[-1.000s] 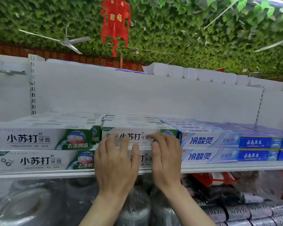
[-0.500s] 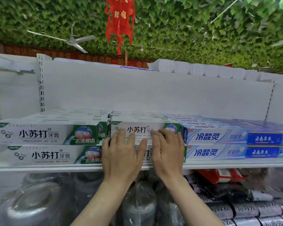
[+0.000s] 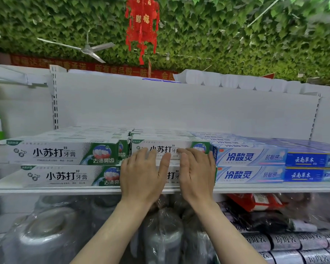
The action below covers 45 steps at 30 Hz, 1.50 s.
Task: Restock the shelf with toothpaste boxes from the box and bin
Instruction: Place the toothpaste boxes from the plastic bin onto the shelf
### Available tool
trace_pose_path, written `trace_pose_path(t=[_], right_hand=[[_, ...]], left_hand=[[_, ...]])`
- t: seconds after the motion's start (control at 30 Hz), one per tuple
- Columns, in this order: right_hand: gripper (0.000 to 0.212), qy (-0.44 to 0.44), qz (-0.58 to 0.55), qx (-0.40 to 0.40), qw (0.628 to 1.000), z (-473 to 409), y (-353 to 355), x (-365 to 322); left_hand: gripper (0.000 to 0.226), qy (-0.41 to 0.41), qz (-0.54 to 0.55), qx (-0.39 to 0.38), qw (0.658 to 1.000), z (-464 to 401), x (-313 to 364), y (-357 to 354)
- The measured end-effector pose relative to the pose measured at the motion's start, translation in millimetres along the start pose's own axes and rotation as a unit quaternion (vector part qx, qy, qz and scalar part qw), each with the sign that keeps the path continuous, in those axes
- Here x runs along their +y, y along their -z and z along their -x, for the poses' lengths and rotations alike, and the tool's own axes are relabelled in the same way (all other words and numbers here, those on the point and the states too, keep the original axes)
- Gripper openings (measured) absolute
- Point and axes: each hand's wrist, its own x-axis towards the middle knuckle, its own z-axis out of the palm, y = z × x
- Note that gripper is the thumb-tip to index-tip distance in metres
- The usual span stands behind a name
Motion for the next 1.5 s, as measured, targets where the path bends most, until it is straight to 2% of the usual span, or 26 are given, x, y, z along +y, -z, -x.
trace_pose_path(t=[0.23, 0.37, 0.53, 0.7, 0.8, 0.87, 1.0, 1.2, 1.43, 1.5], right_hand=[[0.058, 0.002, -0.016, 0.024, 1.0, -3.4, 0.5, -0.4], [0.064, 0.004, -0.021, -0.032, 0.999, -7.6, -0.9, -2.7], [0.071, -0.004, -0.022, -0.077, 0.997, -8.3, -2.3, -4.3], [0.076, -0.006, -0.026, -0.1, 0.995, -10.7, 0.5, -3.5], [0.075, -0.005, -0.053, -0.08, 0.995, -5.9, 4.1, -4.7], [0.071, 0.0, -0.081, -0.052, 0.995, 1.3, 7.1, -7.0], [0.062, 0.014, -0.147, -0.005, 0.989, 19.6, 6.1, -19.6], [0.06, 0.01, -0.238, -0.016, 0.971, 47.8, -4.2, -58.6], [0.065, 0.002, -0.26, -0.056, 0.964, 57.4, -26.7, -112.7], [0.064, 0.006, -0.257, -0.049, 0.965, 61.0, -33.9, -126.4]], left_hand=[[0.082, -0.014, -0.013, 0.029, 0.999, -2.2, 3.8, 1.5], [0.097, -0.016, -0.04, -0.019, 0.999, -14.7, 8.7, 2.3], [0.106, -0.017, -0.058, -0.02, 0.998, -15.9, 6.8, -1.8], [0.091, -0.005, -0.043, -0.046, 0.998, -20.0, 8.1, 0.2], [0.085, -0.002, -0.028, -0.057, 0.998, -13.4, 9.5, 2.3], [0.086, -0.006, -0.004, -0.042, 0.999, -1.5, 7.6, 4.1], [0.094, -0.03, 0.03, 0.036, 0.998, 29.9, -3.3, 13.7], [0.096, 0.02, 0.023, 0.068, 0.997, 60.6, -47.3, 38.1], [0.102, 0.071, 0.014, 0.088, 0.994, 65.4, -108.4, 71.6], [0.096, 0.066, 0.002, 0.088, 0.994, 64.7, -125.3, 74.9]])
